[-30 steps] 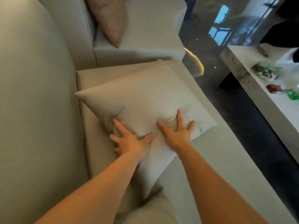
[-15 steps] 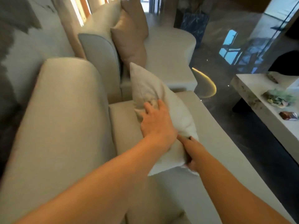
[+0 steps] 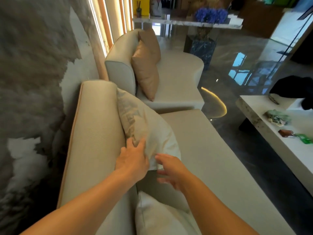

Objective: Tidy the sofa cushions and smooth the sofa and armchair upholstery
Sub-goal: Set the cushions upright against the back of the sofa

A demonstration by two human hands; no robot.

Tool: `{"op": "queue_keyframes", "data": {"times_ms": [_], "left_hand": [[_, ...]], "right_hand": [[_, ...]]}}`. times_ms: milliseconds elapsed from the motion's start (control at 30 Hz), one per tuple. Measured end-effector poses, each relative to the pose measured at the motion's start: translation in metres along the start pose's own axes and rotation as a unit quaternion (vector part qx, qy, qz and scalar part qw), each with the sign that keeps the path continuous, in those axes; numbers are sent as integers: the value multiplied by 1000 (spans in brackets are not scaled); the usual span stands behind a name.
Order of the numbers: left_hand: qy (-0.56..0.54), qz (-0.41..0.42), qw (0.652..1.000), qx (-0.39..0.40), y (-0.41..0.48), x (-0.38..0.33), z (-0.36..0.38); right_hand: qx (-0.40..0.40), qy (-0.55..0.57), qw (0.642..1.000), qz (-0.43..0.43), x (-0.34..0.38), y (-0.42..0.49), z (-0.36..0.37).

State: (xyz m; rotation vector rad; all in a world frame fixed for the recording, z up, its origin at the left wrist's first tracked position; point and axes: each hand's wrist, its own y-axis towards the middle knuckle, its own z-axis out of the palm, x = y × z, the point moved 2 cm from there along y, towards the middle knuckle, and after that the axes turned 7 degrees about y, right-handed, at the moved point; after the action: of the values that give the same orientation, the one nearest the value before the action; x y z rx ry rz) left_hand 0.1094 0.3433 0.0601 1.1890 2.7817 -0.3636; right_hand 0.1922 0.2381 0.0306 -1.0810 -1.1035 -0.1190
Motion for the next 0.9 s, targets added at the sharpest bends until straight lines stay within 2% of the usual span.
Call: {"op": "queue_keyframes", "data": {"times_ms": [100, 200, 333, 400, 600, 767, 900], "left_hand": [[23, -13, 999, 21, -50, -10, -33], [51, -29, 998, 35, -124, -31, -73], [68, -44, 995, 51, -252, -72, -111], [65, -58, 994, 70, -319, -91, -116], [56, -75, 982, 165, -483, -120, -70], [87, -75, 962, 248, -593, -119, 11], [41, -108, 955, 274, -680, -120, 81]], "right_hand": [[16, -92, 994, -51, 13, -72, -17], [28, -210, 971, -112, 19, -169, -41], [21, -386, 897, -215, 10, -311, -91], [11, -449, 861, -239, -5, -380, -118], [10, -525, 837, -151, -101, -526, -199], [29, -577, 812, -90, -236, -572, -238], [61, -584, 808, -38, -348, -586, -254]]}}
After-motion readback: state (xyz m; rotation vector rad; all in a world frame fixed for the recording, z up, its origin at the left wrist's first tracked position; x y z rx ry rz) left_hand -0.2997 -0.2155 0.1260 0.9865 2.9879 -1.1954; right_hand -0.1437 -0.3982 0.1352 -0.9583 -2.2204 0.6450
